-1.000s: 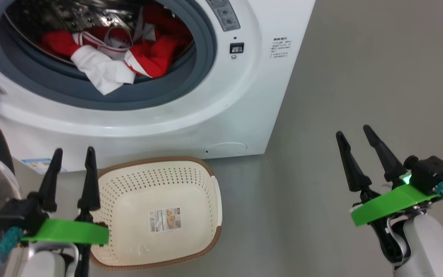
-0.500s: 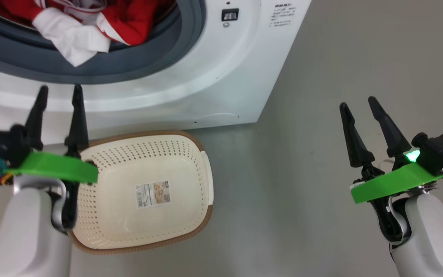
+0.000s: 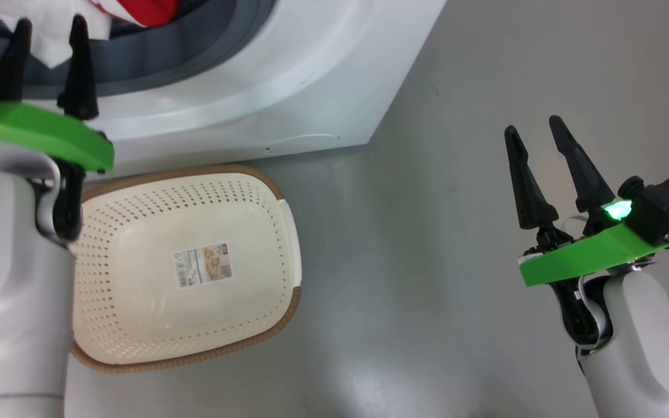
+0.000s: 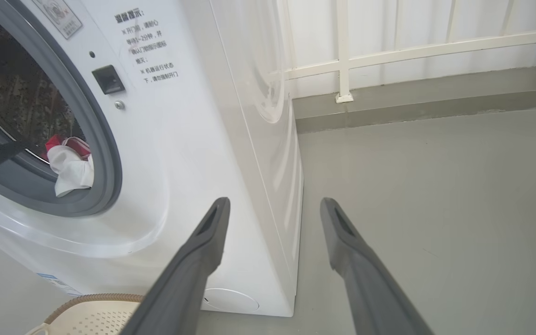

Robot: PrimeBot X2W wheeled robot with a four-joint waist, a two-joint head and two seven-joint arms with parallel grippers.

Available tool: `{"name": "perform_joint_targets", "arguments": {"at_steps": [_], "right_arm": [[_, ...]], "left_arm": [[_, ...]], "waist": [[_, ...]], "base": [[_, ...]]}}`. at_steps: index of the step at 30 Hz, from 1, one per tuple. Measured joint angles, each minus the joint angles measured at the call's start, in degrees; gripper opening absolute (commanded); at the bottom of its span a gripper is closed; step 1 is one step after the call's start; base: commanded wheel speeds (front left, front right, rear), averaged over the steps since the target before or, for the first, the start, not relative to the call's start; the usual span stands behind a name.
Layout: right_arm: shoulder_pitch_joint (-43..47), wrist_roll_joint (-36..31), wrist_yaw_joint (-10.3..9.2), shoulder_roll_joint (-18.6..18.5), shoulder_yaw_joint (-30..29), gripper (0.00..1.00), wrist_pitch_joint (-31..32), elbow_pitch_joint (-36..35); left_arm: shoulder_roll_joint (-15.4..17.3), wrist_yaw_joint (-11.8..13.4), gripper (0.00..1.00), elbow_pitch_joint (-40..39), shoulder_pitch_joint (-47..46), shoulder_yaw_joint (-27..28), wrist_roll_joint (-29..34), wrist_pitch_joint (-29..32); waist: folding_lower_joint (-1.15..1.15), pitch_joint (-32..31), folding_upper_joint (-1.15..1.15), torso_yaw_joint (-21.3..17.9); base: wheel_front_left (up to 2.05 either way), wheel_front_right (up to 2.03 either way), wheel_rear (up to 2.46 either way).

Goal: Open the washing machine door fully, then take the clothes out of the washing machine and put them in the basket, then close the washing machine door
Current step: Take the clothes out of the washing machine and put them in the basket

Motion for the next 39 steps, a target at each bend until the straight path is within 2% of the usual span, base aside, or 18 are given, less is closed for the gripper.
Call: {"name": "perform_joint_targets", "arguments": {"at_steps": [10,20,30,39], "right_arm": [[-1.0,0.0,0.0,1.2,0.7,1.0,0.0,0.0],[-2.9,0.0,0.0,2.5,1.9,1.0,-0.3,0.0],[-3.1,0.0,0.0,3.6,1.9,1.0,-0.4,-0.2],[-3.1,0.0,0.0,3.9,2.4,1.0,-0.4,-0.1]], "left_arm": [[0.4,-0.4,1.0,12.0,-11.5,-0.5,-2.0,1.7],[2.8,-0.4,1.0,23.1,-19.9,-0.5,-2.2,2.9],[3.1,-0.4,1.0,29.4,-24.5,-0.6,-4.4,3.1],[4.1,0.1,1.0,35.4,-27.0,-2.8,-3.7,8.8]], "waist": [[0.0,2.6,0.0,-2.7],[0.0,4.7,0.0,-5.6],[0.0,6.5,0.0,-8.0],[0.0,6.2,0.0,-9.1]], "base": [[0.0,0.0,0.0],[0.0,0.0,0.0],[0.0,0.0,0.0],[0.0,0.0,0.0]]}}
